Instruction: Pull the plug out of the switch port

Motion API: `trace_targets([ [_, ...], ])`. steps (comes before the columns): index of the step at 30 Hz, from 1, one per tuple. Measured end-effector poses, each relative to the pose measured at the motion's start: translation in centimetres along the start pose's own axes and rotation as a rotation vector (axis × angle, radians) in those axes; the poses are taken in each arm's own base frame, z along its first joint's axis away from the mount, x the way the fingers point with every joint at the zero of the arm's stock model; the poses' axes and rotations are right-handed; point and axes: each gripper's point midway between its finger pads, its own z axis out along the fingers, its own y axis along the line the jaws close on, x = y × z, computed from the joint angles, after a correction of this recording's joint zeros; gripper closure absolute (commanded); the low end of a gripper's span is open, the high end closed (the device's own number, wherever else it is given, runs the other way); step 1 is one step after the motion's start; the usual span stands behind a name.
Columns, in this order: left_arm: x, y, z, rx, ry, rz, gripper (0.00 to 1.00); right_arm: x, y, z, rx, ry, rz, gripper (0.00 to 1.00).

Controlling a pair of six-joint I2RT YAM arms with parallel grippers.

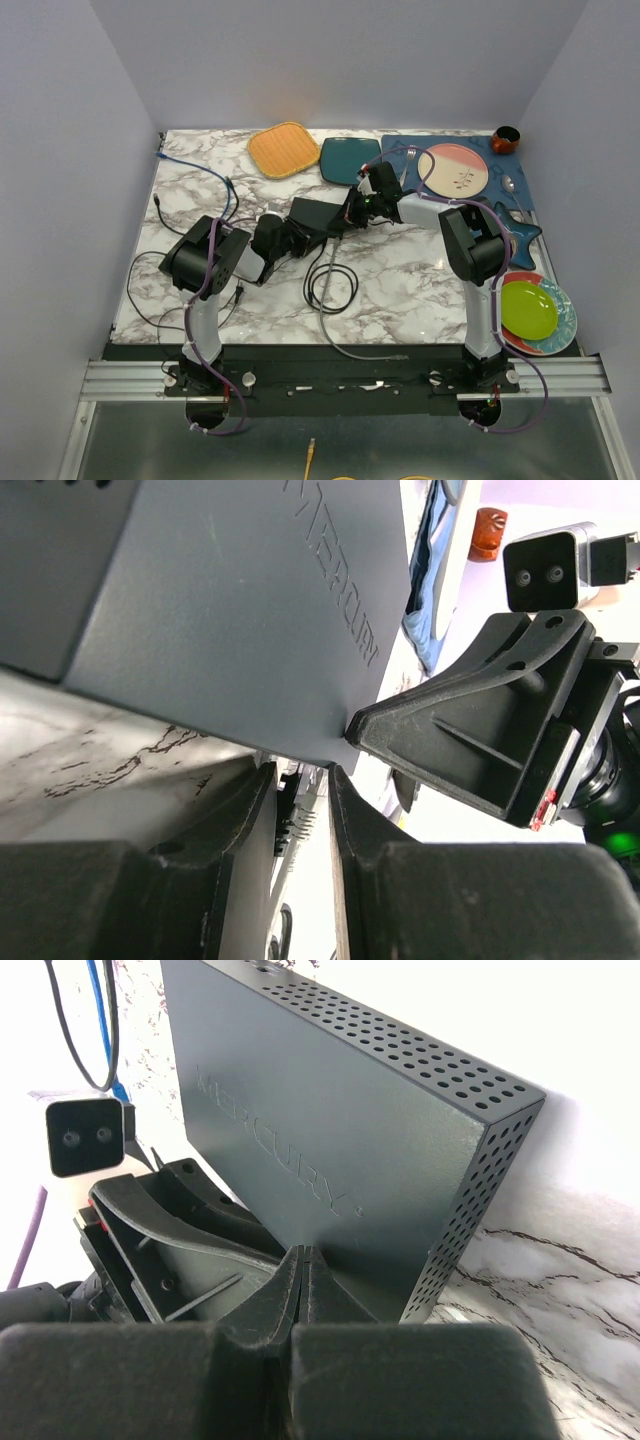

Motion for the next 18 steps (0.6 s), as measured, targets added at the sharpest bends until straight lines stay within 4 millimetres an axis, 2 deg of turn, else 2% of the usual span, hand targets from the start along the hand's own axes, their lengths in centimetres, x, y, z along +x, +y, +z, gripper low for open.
trace_targets([
  [7,0.19,0.44,-0.19,0.012,-0.001,-0.003,0.72,0.0,-0.01,0.0,0.0,0.0,0.0,0.97],
  [9,0.28,0.94,-0.27,0.004,0.0,-0.012,0.78,0.0,0.0,0.0,0.0,0.0,0.0,0.97],
  [13,0.26,0.69,-0.25,0.014,-0.001,-0.011,0.85,-0.01,-0.01,0.0,0.001,-0.001,-0.001,0.97],
  [15,0.23,0.64,-0.26,0.017,-0.002,-0.01,0.98,-0.02,-0.01,0.0,0.0,-0.001,-0.001,0.97],
  [18,0.2,0.52,-0.27,0.022,-0.002,-0.008,1.0,-0.01,-0.03,0.0,0.001,-0.001,-0.003,0.97],
])
